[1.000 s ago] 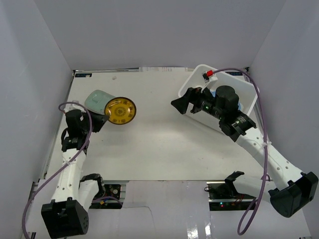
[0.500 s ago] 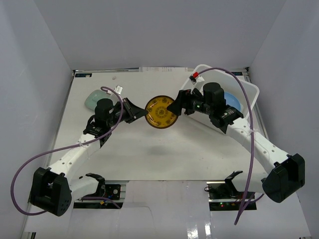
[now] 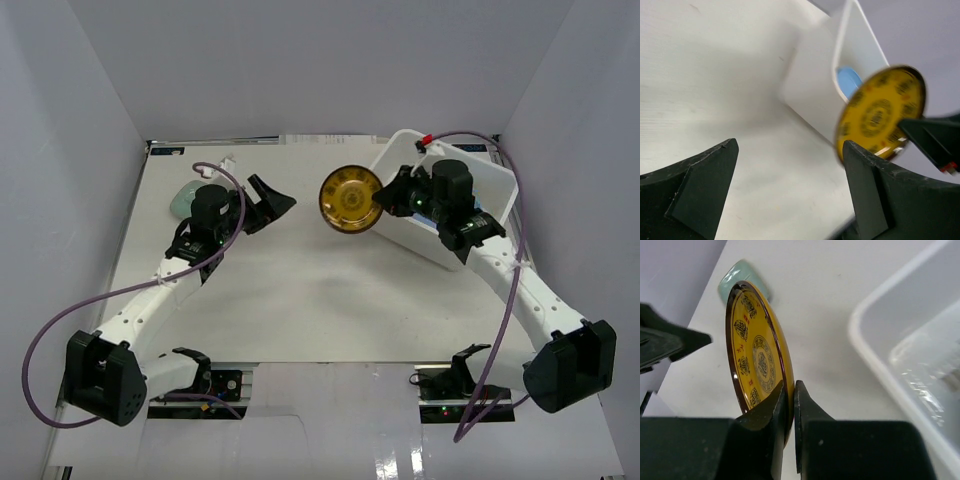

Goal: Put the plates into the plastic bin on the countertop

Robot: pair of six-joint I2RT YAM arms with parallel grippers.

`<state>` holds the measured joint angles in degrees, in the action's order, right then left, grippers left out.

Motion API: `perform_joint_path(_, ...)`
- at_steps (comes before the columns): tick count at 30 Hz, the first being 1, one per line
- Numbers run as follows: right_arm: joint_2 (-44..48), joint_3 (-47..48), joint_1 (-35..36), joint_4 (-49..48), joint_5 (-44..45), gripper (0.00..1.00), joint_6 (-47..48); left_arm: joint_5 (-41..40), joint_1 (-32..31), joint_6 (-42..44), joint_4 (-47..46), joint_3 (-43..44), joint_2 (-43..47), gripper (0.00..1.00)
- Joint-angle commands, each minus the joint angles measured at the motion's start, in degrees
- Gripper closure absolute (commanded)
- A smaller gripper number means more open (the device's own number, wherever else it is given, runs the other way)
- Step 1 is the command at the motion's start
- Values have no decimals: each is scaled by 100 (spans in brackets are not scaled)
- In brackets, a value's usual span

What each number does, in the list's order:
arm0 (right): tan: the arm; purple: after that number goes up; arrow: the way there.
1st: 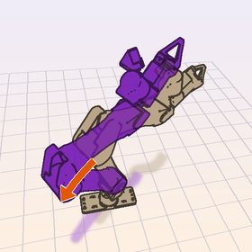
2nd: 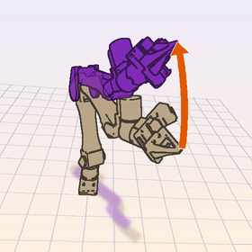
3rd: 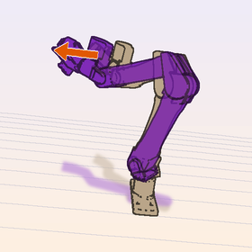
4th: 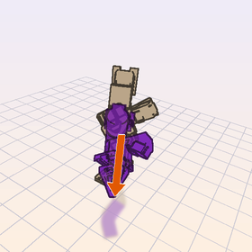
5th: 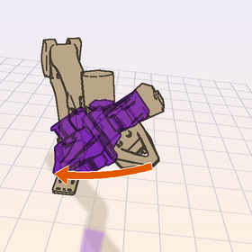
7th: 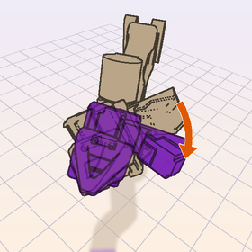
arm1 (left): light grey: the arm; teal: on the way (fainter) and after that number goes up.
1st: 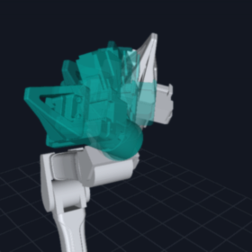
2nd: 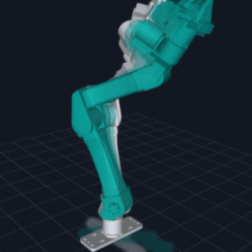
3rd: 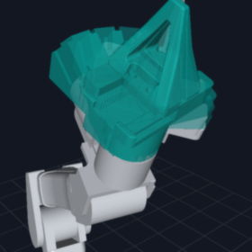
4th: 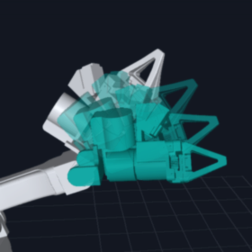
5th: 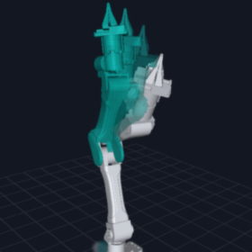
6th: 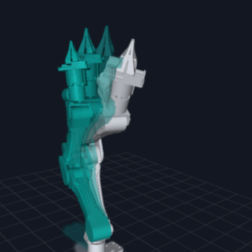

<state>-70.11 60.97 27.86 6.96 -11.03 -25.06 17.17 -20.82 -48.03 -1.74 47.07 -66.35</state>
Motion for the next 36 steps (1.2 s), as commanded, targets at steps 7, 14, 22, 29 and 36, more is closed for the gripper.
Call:
perform_joint_path(7, 384, -145, -2923, -195, 398, 92, -298, -1895, 2000, -12, 1238, 462, -624, 2)
perform_joint_path(14, 59, -1016, -3708, -590, 630, 92, -447, -1822, 2995, -66, 1229, 452, -1784, 4)
perform_joint_path(22, -91, -1377, -3770, -828, 31, 48, -395, -1708, 3312, -119, 833, 250, -2565, 7)
perform_joint_path(29, 532, -1474, -3770, -705, -118, 6, -201, -1093, 3339, -233, 439, 453, -3375, 17)
perform_joint_path(36, 1665, -1860, -3235, -625, -646, 6, -384, -733, 3339, -567, 42, 671, -3955, 49)
